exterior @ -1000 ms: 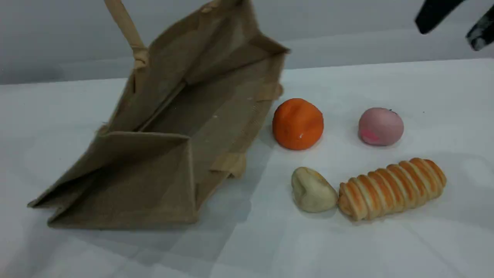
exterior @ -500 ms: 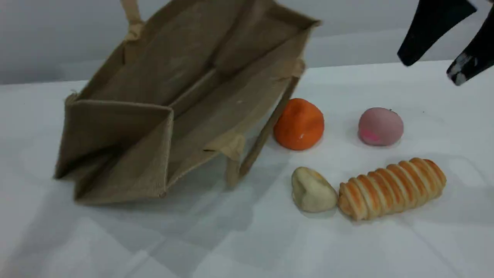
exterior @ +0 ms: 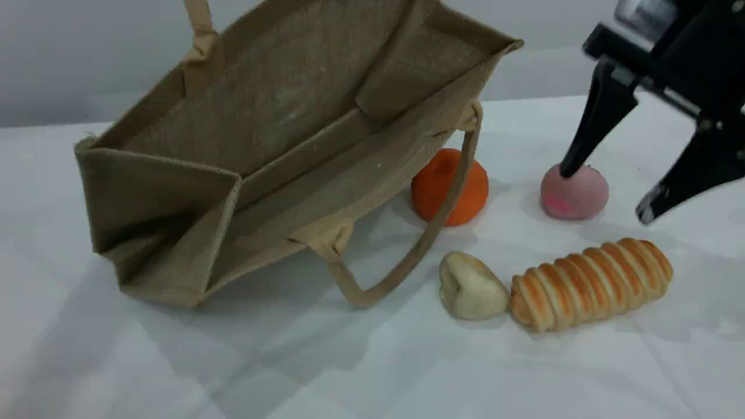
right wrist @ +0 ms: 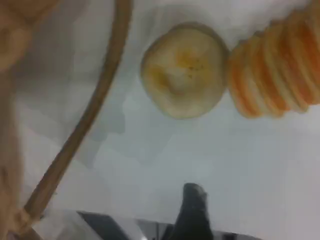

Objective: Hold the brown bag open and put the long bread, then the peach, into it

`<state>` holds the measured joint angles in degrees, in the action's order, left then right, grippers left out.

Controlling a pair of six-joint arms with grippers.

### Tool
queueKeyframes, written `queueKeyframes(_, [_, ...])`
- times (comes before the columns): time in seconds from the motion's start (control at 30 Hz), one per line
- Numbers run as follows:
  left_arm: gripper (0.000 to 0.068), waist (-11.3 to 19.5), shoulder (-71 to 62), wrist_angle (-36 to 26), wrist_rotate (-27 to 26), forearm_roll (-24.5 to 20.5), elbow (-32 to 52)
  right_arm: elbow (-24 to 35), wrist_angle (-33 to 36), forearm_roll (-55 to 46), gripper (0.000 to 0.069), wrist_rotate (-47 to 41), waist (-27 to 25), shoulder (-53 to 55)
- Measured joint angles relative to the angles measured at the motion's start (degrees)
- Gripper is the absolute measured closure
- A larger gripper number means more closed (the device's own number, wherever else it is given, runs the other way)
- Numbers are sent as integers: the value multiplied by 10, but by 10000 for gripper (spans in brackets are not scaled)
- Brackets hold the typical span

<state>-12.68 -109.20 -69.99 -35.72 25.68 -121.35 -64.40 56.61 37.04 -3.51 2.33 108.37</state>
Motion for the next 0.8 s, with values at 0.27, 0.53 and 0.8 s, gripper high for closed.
queueKeyframes(0.27, [583, 0, 0, 0, 0, 4, 0, 0, -28, 3, 175, -42, 0, 67])
queueKeyframes(0.53, [583, 0, 0, 0, 0, 17, 0, -1, -63, 19, 175, -42, 0, 111])
queueKeyframes(0.8, [583, 0, 0, 0, 0, 17, 0, -12, -77, 24, 175, -42, 0, 152])
